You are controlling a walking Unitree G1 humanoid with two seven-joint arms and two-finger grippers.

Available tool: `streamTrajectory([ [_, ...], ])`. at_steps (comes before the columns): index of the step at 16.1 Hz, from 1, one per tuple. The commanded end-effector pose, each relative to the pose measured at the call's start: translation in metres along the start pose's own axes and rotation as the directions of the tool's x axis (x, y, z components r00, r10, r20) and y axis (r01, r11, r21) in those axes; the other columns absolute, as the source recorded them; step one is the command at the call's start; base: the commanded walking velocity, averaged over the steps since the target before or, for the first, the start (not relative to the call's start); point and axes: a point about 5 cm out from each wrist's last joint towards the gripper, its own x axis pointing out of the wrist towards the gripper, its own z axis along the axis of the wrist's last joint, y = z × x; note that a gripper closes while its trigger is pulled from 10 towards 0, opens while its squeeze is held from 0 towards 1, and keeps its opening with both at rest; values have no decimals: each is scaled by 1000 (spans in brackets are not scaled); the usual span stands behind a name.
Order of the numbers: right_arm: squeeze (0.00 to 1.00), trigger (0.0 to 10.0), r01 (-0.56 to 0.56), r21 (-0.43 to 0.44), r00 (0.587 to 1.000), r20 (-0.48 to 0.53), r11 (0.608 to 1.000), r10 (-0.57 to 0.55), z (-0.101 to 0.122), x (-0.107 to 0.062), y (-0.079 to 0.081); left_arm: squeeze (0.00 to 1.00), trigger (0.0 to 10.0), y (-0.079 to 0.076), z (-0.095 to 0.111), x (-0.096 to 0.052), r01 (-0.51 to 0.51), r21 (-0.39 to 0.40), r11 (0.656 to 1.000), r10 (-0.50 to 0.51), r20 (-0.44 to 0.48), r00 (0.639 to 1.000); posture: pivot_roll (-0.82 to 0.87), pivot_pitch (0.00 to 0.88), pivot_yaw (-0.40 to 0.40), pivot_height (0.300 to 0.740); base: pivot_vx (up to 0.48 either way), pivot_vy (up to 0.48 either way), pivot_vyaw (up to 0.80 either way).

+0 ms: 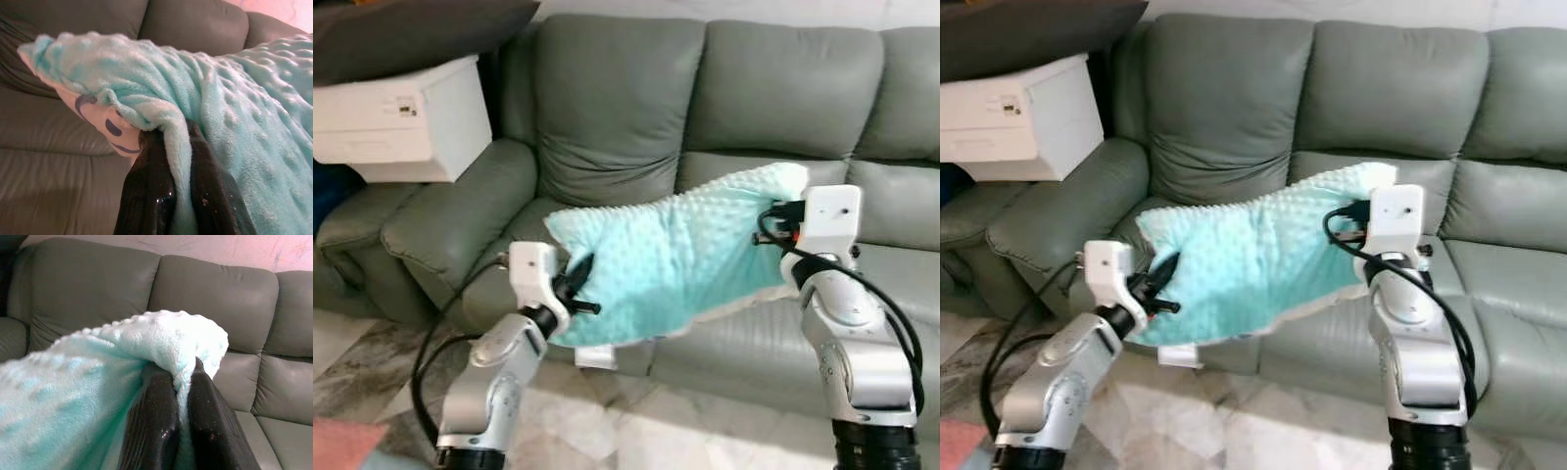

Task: Move the pillow to the sofa

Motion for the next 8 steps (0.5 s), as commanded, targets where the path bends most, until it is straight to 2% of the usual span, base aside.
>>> streamTrajectory([
  [1, 0, 10000, 14, -7, 1000, 22, 1000, -14, 6, -1, -4, 0, 10000, -8, 2, 3, 32, 3, 999, -32, 8, 999, -109, 0, 13, 740, 0, -360, 0],
  [8, 0, 10000, 16, -7, 1000, 22, 1000, -15, 5, -1, -4, 0, 10000, -9, 2, 4, 34, 4, 999, -34, 8, 999, -110, 0, 14, 740, 0, -359, 0],
])
